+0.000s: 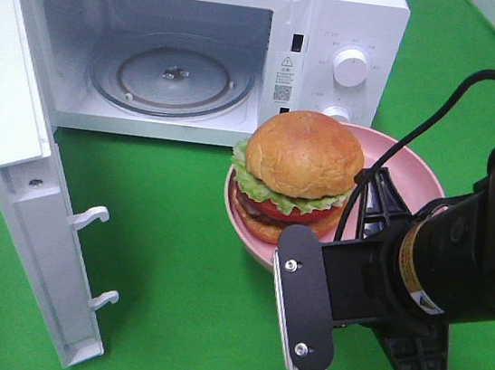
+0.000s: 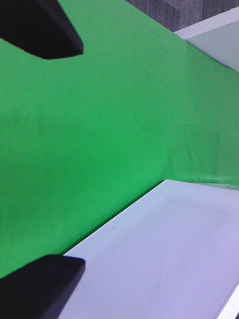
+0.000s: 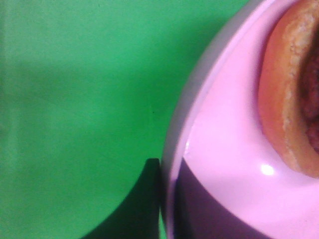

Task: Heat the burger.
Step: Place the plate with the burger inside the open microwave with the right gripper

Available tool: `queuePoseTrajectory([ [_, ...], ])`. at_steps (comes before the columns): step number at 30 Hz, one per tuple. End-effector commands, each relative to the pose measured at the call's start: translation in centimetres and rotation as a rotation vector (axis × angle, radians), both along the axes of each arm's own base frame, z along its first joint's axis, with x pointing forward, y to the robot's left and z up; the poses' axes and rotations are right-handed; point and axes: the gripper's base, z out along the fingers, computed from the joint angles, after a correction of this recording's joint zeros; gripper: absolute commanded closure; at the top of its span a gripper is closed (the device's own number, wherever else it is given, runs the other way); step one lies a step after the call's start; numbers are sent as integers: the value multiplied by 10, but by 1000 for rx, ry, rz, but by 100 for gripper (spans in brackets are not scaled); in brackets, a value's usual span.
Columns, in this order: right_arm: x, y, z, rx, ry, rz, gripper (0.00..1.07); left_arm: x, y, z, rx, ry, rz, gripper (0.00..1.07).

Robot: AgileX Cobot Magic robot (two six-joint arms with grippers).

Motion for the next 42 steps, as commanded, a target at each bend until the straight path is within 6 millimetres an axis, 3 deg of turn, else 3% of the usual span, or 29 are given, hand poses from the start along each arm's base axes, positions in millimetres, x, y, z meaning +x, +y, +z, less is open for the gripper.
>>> queuePoseTrajectory([
  [1, 11, 1, 6, 48, -44, 126, 107, 0, 0, 0, 0, -11, 3, 7],
  [26, 32, -28, 1, -33, 79, 412, 107, 0, 0, 0, 0, -11, 3, 7],
  [42, 39, -22, 3, -5, 20, 431, 107, 0, 0, 0, 0, -11, 2, 7],
])
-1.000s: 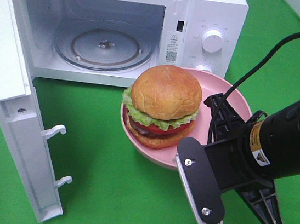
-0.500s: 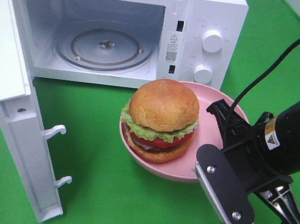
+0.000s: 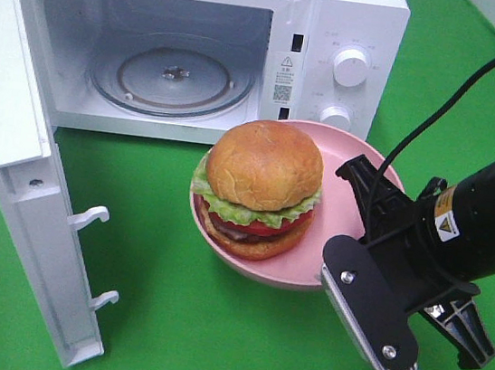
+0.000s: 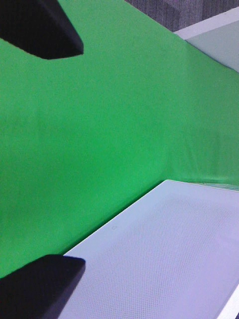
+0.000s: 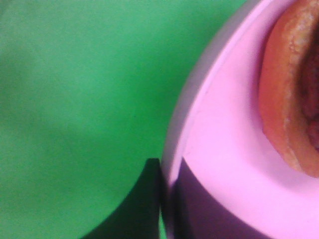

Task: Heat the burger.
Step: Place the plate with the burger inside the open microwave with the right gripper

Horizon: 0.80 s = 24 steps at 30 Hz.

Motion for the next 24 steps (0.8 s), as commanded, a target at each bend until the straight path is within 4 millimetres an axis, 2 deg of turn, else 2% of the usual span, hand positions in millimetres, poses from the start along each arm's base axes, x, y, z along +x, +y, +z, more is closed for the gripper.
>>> queuePoseTrajectory([
  [1, 10, 8, 7, 45, -53, 10, 107, 0, 0, 0, 0, -11, 2, 7],
  [11, 32, 28, 7, 64, -43, -4, 107, 0, 0, 0, 0, -11, 2, 7],
  [16, 37, 33, 5, 63, -42, -1, 107, 0, 0, 0, 0, -11, 2, 7],
  [18, 41, 46, 5, 72, -50, 24, 107, 0, 0, 0, 0, -11, 2, 7],
  [24, 54, 61, 5, 107, -57, 16, 107, 0, 0, 0, 0, -11, 2, 7],
])
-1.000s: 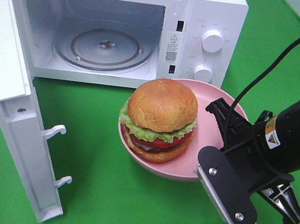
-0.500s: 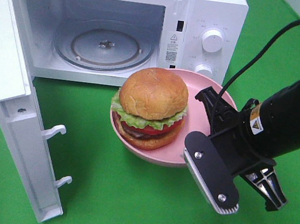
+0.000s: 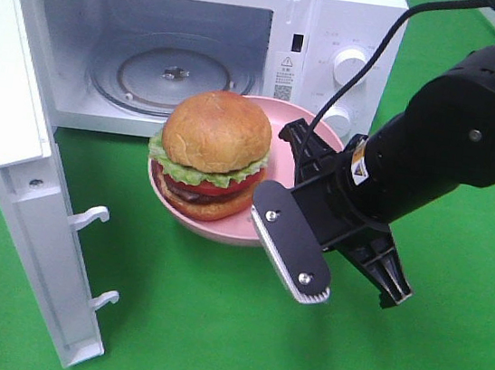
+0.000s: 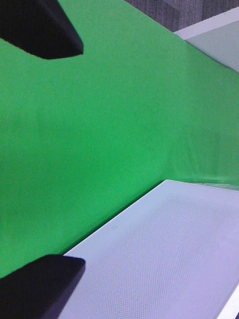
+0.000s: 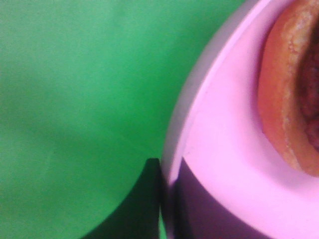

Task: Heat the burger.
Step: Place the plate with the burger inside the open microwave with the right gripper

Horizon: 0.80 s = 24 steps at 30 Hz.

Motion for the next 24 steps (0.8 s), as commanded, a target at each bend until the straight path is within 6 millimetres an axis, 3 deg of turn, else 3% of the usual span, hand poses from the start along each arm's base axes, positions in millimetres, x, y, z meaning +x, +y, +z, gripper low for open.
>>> queuePoseTrajectory([
  [1, 8, 12, 9, 72, -54, 7, 107, 0, 0, 0, 0, -11, 2, 7],
  [24, 47, 55, 7, 144, -58, -29, 107, 0, 0, 0, 0, -11, 2, 7],
])
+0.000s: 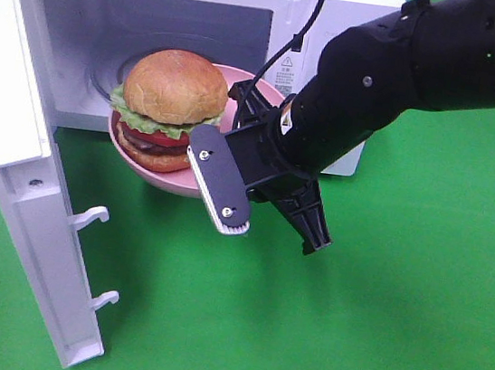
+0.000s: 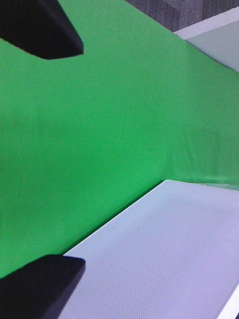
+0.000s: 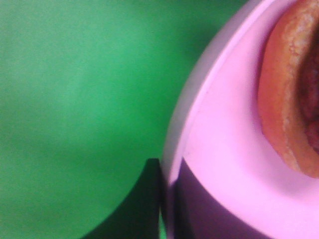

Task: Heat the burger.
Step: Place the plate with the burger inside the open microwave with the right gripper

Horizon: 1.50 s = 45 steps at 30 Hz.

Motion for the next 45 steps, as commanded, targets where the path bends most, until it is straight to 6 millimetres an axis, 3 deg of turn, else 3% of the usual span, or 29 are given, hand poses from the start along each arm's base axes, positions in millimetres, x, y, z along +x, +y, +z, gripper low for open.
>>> queuePoseTrajectory([
  [1, 10, 11, 10, 71, -55, -8, 107, 0, 0, 0, 0, -11, 2, 7],
  [26, 53, 49, 1, 156, -54, -111, 107, 0, 0, 0, 1, -11, 2, 7],
  [45, 97, 85, -11, 203, -59, -199, 107, 0, 0, 0, 1, -11, 2, 7],
])
